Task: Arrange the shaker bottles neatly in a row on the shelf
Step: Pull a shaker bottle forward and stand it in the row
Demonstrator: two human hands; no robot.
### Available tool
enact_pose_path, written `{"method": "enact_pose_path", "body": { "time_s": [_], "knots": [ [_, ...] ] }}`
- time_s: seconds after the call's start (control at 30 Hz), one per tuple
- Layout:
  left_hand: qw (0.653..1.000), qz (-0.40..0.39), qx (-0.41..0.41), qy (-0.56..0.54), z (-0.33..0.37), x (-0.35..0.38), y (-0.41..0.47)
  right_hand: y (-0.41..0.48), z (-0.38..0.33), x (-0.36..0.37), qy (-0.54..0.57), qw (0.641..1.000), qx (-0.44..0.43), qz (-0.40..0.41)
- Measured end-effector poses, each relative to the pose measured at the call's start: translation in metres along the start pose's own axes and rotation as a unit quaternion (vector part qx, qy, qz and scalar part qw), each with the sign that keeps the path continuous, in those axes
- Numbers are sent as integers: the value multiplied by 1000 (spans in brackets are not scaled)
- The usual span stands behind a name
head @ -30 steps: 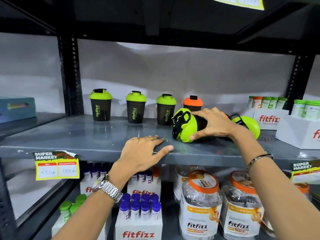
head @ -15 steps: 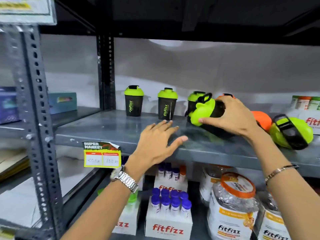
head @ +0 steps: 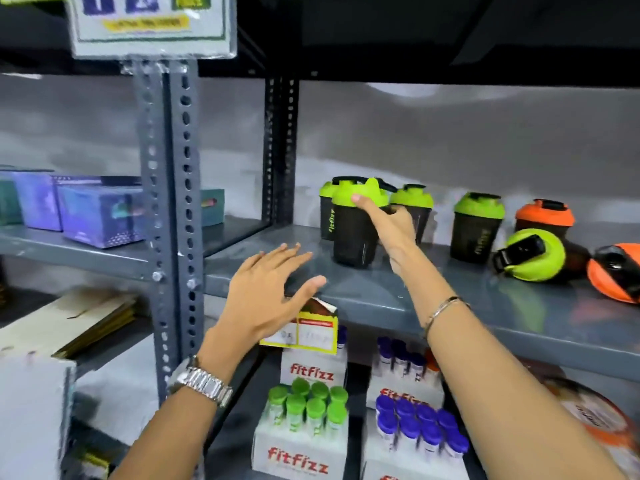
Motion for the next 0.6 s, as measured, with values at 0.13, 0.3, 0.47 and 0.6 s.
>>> {"method": "enact_pose_path", "body": {
  "time_s": [0.13,0.3,0.47,0.6],
  "knots": [
    [1000,1,5,13,1,6,-2,1,9,9,18,1000,12,-17],
    [999,44,4,10,-1,5,-2,1,9,12,-18,999,21,-39],
    [999,51,6,10,-1,6,-4,-3,-16,19,-132,989,-53,40],
    [999,52,-1,0,-2,6,-4,-1,-18,21,-132,984,-74,93]
  ]
}}
Point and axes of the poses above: each hand's wrist, its own y-axis towards the middle knuckle, its own x-axis out of the palm, z = x × y, the point moved 7 cm from there along y, towards the middle knuckle, and after that the axes turned 4 degrees about y, right-handed, at the moved point
